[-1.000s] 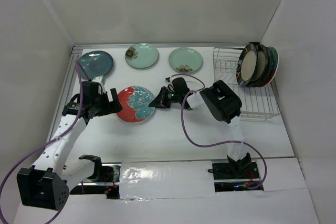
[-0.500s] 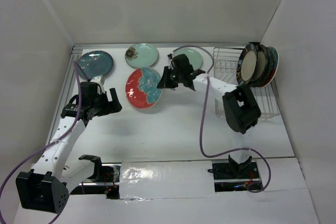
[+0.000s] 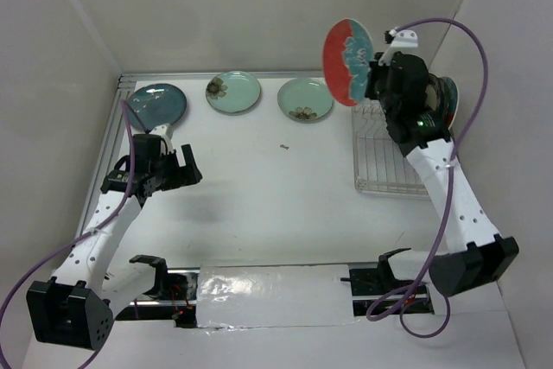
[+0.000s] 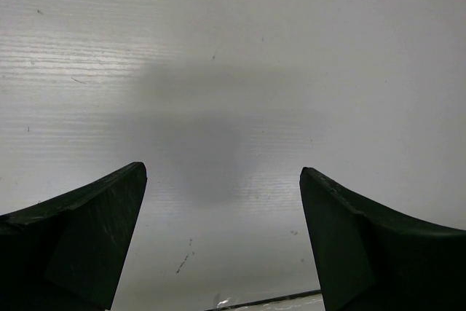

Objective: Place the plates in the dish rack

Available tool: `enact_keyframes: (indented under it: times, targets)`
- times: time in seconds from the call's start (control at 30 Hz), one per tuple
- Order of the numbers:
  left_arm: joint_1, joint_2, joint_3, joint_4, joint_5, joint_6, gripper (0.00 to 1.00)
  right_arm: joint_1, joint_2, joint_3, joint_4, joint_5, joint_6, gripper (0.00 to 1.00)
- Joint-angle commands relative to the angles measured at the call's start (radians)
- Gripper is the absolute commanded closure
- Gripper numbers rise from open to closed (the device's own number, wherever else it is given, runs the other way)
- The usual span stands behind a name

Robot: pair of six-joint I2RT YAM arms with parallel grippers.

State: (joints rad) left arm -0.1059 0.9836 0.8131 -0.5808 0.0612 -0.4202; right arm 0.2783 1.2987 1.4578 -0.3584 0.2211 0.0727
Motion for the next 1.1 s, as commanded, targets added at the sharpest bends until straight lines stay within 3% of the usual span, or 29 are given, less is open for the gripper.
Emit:
enact_keyframes:
  times: [0.0,0.4,1.07]
  targets:
    - [0.006,0.006,-0.003,0.029,0.022,0.009,0.01,-0.060,-0.104,-0.043,0.174,0.150,-0.151,1.00]
    - [0.006,0.006,-0.003,0.038,0.042,0.018,0.01,-0.257,-0.138,-0.257,0.401,0.213,-0.307,1.00]
    - [0.006,0.024,-0.003,0.038,0.042,0.018,0.01,-0.312,0.027,-0.255,0.562,0.239,-0.366,1.00]
